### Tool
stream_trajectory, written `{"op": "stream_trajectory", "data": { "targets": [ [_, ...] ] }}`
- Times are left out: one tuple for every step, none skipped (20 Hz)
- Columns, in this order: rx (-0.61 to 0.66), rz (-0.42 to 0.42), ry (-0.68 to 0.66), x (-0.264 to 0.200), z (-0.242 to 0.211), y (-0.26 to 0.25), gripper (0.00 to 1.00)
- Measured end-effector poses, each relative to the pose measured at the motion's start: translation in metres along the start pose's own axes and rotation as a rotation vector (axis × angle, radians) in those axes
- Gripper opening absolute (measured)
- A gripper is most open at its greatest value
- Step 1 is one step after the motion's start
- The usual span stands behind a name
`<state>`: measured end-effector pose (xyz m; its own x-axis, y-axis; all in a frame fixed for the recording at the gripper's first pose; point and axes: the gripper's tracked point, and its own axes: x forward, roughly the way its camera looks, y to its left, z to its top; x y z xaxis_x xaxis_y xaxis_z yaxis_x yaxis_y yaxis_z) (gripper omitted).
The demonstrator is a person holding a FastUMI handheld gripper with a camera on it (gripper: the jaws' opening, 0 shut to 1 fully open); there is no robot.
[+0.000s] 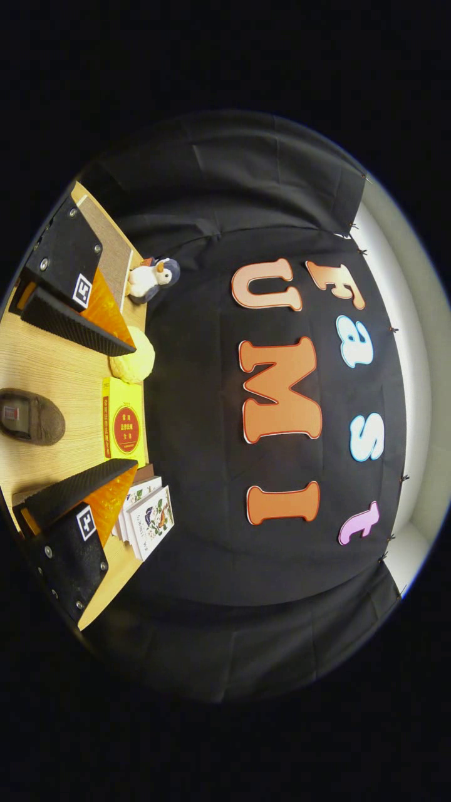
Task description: Open the storage box then place both shoes into the box .Put the left shoe in first, then the right shoe, with the right side of both shoes facing outward in a uniform manner.
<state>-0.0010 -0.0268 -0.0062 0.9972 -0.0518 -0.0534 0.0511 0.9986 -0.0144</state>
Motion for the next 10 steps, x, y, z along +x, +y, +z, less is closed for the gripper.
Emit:
{"op": "stream_trajectory", "data": {
  "targets": [
    [0.002,0.005,0.002,0.001,-0.001,0.001,0.98],
    [0.005,0.011,0.005,0.001,-0.003,0.002,0.98],
    [0.008,0.024,0.009,0.002,-0.006,0.005,0.98],
    [0.013,0.046,0.017,0.004,-0.009,0.009,0.98],
    [0.024,0.076,0.028,0.005,-0.014,0.015,0.98],
    [0.043,0.121,0.041,0.007,-0.021,0.023,0.98],
    [0.071,0.174,0.063,0.009,-0.029,0.034,0.98],
    [0.107,0.229,0.094,0.011,-0.04,0.045,0.98],
    [0.152,0.284,0.133,0.014,-0.053,0.055,0.98],
    [0.21,0.339,0.173,0.017,-0.065,0.065,0.98]
  ]
}}
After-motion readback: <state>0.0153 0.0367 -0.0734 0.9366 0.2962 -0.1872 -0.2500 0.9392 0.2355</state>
